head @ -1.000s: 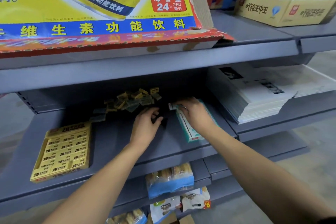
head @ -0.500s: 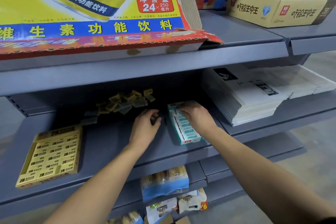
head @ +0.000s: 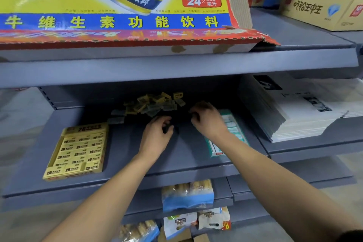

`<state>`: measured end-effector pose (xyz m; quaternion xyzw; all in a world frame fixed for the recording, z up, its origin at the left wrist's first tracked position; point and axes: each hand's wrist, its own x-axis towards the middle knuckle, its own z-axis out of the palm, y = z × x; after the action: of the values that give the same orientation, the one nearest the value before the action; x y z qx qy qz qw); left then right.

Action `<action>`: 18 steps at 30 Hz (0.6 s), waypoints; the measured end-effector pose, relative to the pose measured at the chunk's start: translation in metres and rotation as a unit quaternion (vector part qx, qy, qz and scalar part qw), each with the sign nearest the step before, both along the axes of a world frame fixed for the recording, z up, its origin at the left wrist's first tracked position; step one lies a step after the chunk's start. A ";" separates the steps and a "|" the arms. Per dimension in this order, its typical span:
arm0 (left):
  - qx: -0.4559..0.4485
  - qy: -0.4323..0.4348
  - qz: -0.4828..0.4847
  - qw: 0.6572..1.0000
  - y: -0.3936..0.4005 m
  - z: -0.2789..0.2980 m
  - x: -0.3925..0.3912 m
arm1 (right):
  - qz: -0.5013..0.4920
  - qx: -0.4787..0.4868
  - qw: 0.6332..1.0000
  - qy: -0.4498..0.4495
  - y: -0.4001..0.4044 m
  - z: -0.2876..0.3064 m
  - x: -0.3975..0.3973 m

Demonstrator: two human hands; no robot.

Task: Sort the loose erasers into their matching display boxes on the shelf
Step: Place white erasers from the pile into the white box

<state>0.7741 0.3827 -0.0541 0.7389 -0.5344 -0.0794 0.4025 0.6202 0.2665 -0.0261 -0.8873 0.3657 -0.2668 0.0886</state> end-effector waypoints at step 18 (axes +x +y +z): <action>0.013 -0.038 0.075 0.996 0.030 0.008 0.074 | 0.042 -0.043 0.994 0.088 -0.004 -0.039 0.125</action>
<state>0.8480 0.4126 -0.0462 0.7843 -0.4918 -0.0275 0.3771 0.7449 0.2628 -0.0647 -0.9249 0.3229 -0.1989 0.0285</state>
